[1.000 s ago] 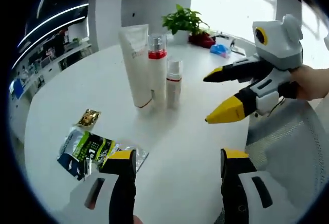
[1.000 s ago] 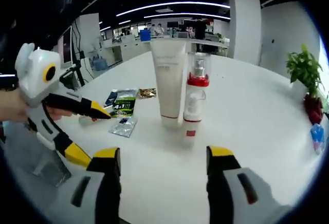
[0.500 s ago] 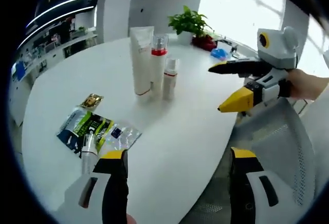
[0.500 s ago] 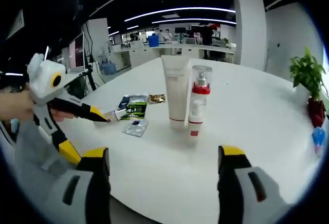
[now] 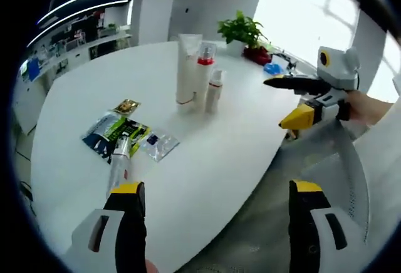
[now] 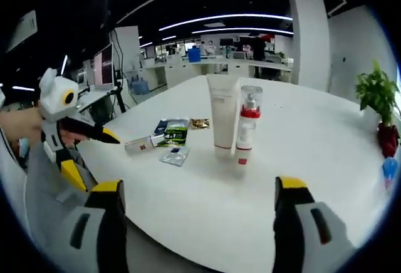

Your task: Arrange the skincare products in the storage area until every visible bottle or jar stands upright without overlapping.

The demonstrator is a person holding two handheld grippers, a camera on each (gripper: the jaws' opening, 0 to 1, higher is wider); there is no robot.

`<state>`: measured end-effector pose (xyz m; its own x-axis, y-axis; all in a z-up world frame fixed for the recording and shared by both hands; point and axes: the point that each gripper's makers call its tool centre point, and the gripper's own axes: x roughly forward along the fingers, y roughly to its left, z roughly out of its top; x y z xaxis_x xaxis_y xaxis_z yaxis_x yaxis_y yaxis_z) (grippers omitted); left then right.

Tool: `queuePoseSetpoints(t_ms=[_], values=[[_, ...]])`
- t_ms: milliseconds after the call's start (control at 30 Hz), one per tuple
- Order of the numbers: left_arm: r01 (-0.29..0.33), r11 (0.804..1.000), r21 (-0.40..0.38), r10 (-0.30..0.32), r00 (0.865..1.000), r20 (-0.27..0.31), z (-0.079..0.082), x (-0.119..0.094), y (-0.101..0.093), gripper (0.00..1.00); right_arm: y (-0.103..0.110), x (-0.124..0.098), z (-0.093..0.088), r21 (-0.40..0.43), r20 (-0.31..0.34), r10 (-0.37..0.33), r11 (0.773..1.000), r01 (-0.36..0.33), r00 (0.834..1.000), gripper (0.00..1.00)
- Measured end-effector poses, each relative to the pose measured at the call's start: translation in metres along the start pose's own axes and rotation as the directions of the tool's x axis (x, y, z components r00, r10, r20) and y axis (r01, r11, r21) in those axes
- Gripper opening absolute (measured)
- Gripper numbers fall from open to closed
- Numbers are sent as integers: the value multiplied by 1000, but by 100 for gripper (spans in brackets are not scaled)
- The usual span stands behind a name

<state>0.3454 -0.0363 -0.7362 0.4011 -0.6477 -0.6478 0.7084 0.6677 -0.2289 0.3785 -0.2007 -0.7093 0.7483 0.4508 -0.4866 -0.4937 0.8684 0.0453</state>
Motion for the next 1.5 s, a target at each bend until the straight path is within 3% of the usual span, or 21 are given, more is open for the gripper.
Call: queuePoseSetpoints(t_ms=[300,733,1033,1500], values=[[-54,998,-28,55,998,9,-8,-18,14,97,13,-3,-1,5,-4,19,1000,-19,1000,100],[-71,996,-53,71,997,-1,-27,-28,18,97,1,1,-11,6,-23,-39,999,39,999,100],[-89,994,-56,89,996,-4,-22,-31,22,97,-1,0,-13,28,-30,-46,999,47,998,97],[-181,982,-62,177,982,-63,-10,-16,53,95,6,3,-18,34,-57,-10,999,12,998,91]])
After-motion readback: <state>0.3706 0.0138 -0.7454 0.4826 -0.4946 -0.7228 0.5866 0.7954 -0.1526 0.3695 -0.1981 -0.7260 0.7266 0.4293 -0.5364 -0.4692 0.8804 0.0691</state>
